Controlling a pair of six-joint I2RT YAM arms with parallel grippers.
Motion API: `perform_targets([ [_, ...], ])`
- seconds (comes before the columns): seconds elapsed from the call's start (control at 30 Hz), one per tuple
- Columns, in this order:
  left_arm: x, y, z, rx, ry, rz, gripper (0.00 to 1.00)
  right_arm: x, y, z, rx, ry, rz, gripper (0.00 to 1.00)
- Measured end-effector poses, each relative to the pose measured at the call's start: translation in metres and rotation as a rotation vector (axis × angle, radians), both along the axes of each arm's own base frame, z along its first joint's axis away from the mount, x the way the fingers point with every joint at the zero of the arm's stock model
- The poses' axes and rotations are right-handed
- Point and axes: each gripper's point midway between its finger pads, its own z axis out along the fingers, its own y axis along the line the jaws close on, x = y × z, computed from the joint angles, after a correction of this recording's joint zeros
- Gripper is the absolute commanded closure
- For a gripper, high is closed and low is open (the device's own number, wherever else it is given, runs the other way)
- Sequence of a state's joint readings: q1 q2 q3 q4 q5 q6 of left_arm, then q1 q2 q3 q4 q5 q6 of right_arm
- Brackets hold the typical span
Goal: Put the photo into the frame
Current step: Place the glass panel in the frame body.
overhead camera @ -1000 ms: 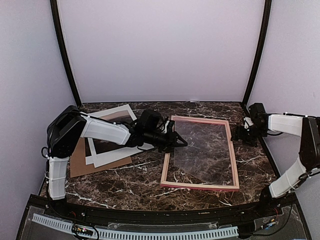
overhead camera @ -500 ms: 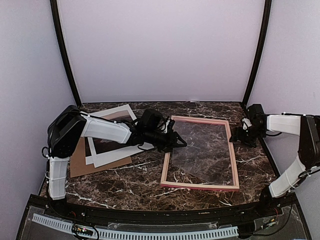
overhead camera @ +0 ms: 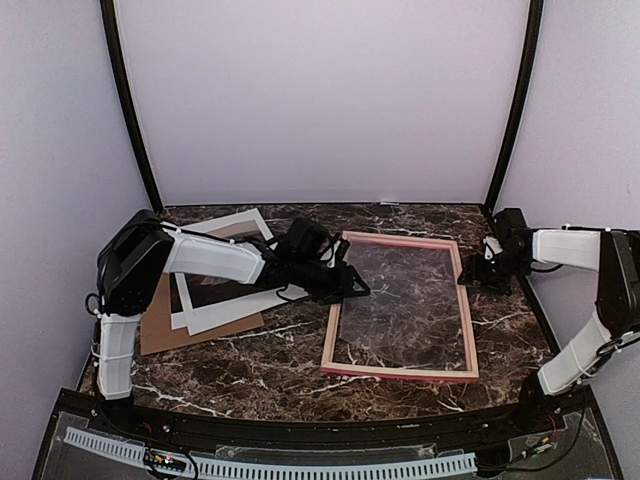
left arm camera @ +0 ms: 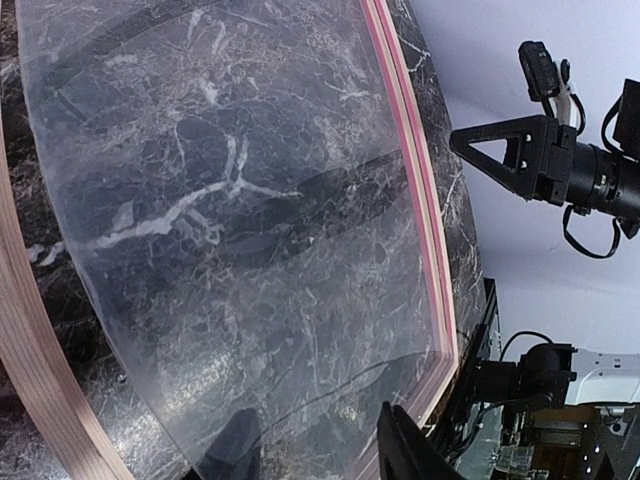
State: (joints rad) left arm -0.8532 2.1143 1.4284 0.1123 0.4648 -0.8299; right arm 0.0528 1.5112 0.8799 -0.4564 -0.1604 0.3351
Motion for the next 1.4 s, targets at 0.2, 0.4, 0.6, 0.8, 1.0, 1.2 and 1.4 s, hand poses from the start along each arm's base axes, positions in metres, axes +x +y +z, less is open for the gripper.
perform_targets([
  [0.2, 0.007, -0.005, 0.002, -0.001, -0.021, -0.012, 0.48, 0.0, 0.0, -0.001, 0.0, 0.002, -0.001, 0.3],
  [0.4, 0.015, 0.0, -0.012, 0.005, 0.018, -0.008, 0.52, 0.0, 0.0, -0.001, 0.001, 0.002, -0.002, 0.3],
  [0.6, 0.03, 0.005, -0.021, -0.001, 0.057, 0.007, 0.66, 0.0, 0.0, -0.004, 0.001, 0.009, -0.002, 0.3],
  [0.8, 0.041, 0.006, -0.025, -0.008, 0.074, 0.015, 0.8, 0.001, 0.0, -0.005, 0.0, 0.01, -0.002, 0.3],
  [1.0, 0.041, 0.005, -0.03, -0.012, 0.101, 0.011, 0.95, 0.001, 0.0, -0.005, -0.002, 0.01, -0.003, 0.3],
  [1.2, 0.042, 0.002, -0.025, -0.04, 0.119, -0.005, 1.0, 0.002, -0.002, -0.003, -0.012, 0.008, -0.008, 0.3],
  [1.4, 0.043, -0.005, -0.011, -0.114, 0.119, -0.024, 1.0, 0.008, -0.008, 0.006, -0.032, -0.003, -0.023, 0.3],
])
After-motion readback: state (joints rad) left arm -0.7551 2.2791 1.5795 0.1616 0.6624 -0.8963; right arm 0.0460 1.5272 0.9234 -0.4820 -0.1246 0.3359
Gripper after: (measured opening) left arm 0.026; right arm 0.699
